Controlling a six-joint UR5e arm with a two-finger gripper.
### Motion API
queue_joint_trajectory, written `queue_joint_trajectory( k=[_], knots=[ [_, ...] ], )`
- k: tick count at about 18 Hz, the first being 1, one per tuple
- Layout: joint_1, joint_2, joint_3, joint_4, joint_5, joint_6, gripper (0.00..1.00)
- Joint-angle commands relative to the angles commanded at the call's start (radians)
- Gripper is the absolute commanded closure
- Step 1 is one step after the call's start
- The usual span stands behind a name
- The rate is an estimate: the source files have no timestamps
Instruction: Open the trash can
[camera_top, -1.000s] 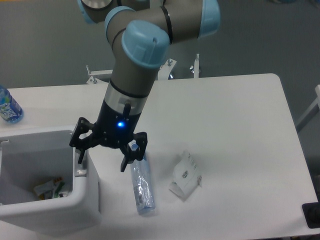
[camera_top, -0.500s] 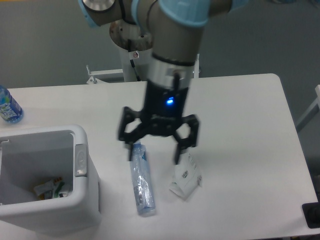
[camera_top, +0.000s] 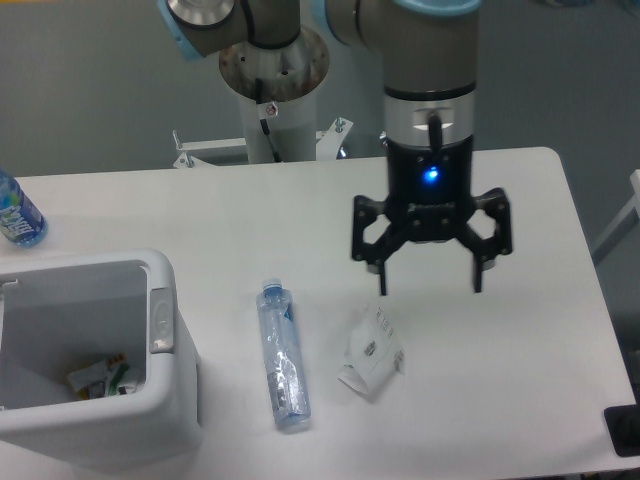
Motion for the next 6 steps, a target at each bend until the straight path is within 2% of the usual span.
queue_joint_trajectory(
  k=[3, 6],
  knots=[
    [0.037, 0.018, -0.023, -0.054, 0.0, 0.163, 0.0],
    [0.054, 0.035, -0.048, -0.063, 0.0, 0.252, 0.0]
  ],
)
